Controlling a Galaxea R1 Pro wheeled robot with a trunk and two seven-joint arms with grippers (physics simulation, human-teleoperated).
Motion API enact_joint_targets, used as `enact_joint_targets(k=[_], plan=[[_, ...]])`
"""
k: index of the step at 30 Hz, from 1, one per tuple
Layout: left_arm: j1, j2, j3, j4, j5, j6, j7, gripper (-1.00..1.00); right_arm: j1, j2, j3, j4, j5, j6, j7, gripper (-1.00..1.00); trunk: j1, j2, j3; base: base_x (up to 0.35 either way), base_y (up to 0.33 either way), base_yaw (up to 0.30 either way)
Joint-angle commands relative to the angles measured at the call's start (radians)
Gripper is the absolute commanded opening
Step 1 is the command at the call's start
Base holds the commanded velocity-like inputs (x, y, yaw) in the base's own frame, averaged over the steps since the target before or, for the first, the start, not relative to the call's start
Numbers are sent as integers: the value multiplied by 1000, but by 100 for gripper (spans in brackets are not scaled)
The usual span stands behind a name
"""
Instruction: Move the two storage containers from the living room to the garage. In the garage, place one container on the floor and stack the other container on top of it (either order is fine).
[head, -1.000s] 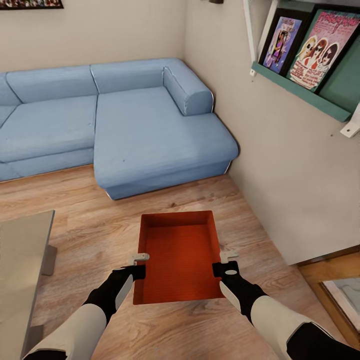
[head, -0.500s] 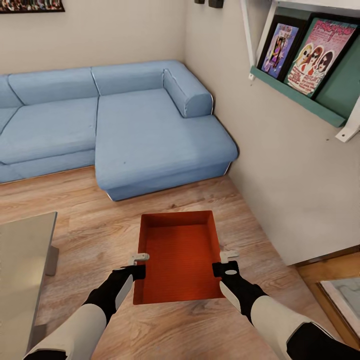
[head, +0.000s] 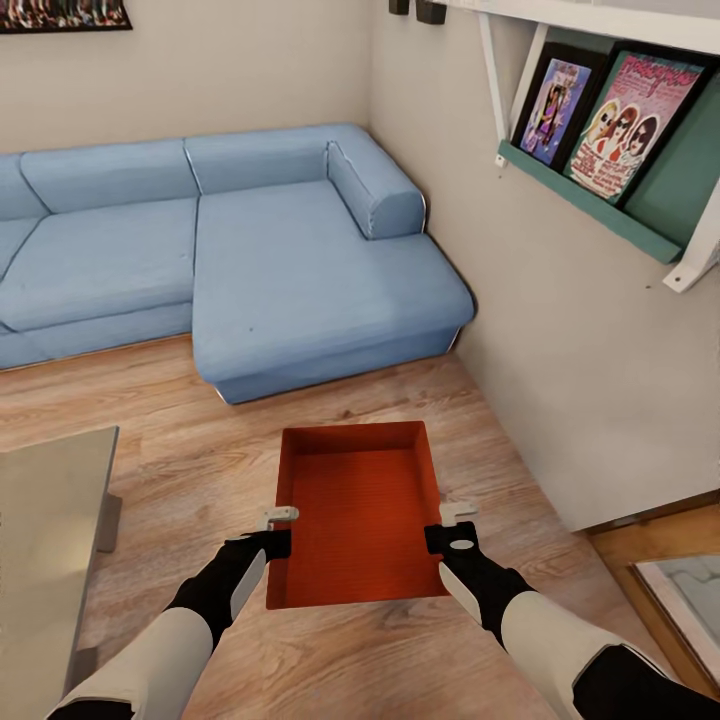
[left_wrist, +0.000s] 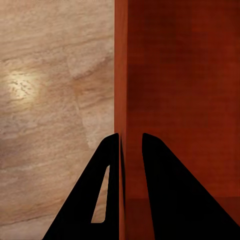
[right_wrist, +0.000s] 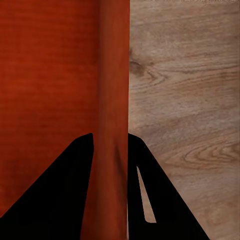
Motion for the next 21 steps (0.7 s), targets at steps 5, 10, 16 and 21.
enact_joint_targets(k=[5, 10, 16, 21], plan=[[1, 0, -3, 0, -8, 6, 13, -100, -1, 0, 3, -14, 2, 7, -7, -100, -19, 35, 15, 0, 0, 0], [1, 0, -4, -1, -8, 6, 13, -100, -1, 0, 3, -13, 2, 7, -8, -100, -38, 70, 31, 0, 0, 0], [1, 0, -4, -1, -8, 6, 13, -100, -1, -2, 3, -13, 3, 8, -5, -100, -61, 112, 50, 0, 0, 0], [1, 0, -4, -1, -8, 6, 13, -100, -1, -2, 4, -13, 3, 9, -4, -100, -81, 147, 65, 0, 0, 0]])
